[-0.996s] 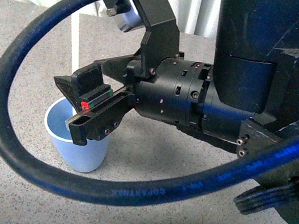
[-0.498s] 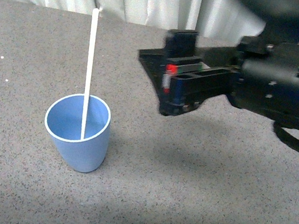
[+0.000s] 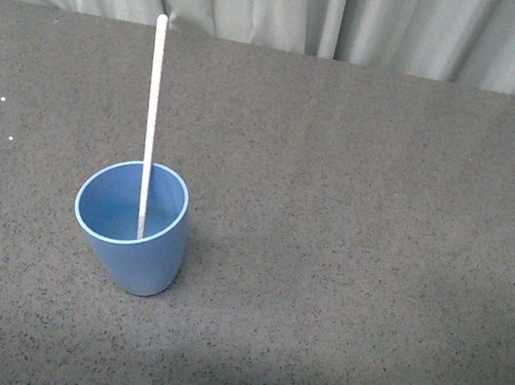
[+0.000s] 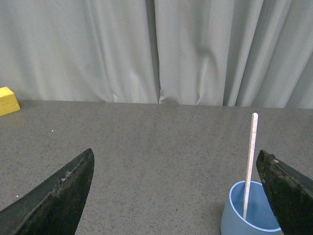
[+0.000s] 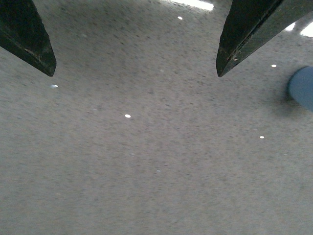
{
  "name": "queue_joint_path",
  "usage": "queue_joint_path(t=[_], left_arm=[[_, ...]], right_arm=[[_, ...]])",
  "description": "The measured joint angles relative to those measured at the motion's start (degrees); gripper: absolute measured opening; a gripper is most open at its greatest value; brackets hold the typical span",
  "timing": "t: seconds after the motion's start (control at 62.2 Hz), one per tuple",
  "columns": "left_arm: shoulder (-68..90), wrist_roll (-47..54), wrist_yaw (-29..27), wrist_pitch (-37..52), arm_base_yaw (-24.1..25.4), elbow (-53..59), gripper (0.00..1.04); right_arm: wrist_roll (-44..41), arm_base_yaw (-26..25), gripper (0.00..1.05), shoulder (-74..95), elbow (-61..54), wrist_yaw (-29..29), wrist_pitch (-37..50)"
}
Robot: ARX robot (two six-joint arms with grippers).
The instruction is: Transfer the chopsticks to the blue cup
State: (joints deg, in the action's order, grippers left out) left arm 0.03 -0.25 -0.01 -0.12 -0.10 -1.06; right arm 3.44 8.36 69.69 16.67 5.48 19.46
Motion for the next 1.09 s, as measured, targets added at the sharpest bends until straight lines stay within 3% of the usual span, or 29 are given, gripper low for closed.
queue_joint_path(t=[0.096, 0.209, 0.338, 0.402, 0.45, 0.53, 0.627, 0.739, 1.093], left_arm=[[0.0, 0.0, 0.0, 0.0, 0.0, 0.0, 0.98], [0.0, 0.0, -0.1, 0.0, 0.0, 0.0, 0.98], [0.0, 0.0, 0.0, 0.0, 0.0, 0.0, 0.98], [0.0, 0.0, -0.2, 0.0, 0.0, 0.0, 0.98], [0.2, 0.0, -0.1, 0.0, 0.0, 0.0, 0.98], [0.1, 0.0, 0.0, 0.0, 0.0, 0.0, 0.98], [0.1, 0.0, -0.1, 0.0, 0.0, 0.0, 0.98], [0.0, 0.0, 0.0, 0.0, 0.0, 0.0, 0.98], [0.0, 0.0, 0.0, 0.0, 0.0, 0.0, 0.98]], right_arm=[[0.2, -1.7, 0.95, -6.6, -1.7, -4.1, -7.0], [-0.3, -2.3, 0.95, -11.9, -4.4, -5.0, -7.6], [-2.4, -2.2, 0.75, -5.4, -14.1, -10.9, 26.1], [-2.8, -2.9, 0.64, -6.8, -16.4, -11.0, 35.5], [-2.9, -3.1, 0.57, -9.6, -16.2, -10.7, 37.7], [-3.2, -6.2, 0.43, -15.5, -16.5, -6.1, 34.6], [-3.2, -8.2, 0.20, -25.6, -16.3, -5.8, 22.4], [-3.4, -8.2, 0.00, -31.7, -16.4, -5.5, 17.4], [-3.4, -8.2, 0.01, -44.6, -16.4, -5.4, 5.6]])
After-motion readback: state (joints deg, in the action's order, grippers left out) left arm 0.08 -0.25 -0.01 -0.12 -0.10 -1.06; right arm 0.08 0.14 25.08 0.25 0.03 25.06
